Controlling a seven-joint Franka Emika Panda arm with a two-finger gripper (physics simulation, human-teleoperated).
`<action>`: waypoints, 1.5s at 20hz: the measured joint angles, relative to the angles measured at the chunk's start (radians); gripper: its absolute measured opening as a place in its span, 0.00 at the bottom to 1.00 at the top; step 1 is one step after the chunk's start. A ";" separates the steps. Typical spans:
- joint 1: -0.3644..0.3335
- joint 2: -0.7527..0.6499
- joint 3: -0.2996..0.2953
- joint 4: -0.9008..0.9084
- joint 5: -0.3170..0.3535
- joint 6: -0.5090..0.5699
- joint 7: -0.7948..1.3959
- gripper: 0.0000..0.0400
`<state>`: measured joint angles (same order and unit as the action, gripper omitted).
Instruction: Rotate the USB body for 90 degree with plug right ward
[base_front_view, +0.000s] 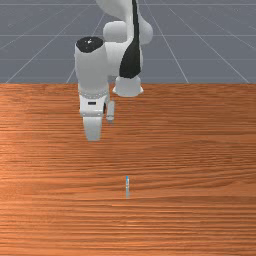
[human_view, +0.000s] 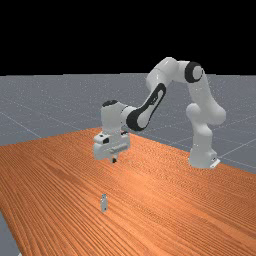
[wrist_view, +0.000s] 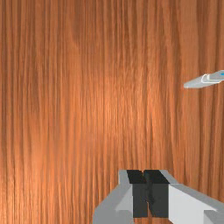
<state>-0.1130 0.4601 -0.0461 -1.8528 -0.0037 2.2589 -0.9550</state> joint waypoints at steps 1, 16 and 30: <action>0.001 0.033 -0.001 0.018 -0.001 0.000 0.002 0.02; -0.057 0.284 -0.023 0.373 -0.006 -0.135 -0.063 0.00; -0.057 0.552 -0.019 0.578 -0.003 -0.108 -0.052 0.00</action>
<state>-0.1703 1.0116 -0.0646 -1.2744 -0.0069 2.1504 -1.0074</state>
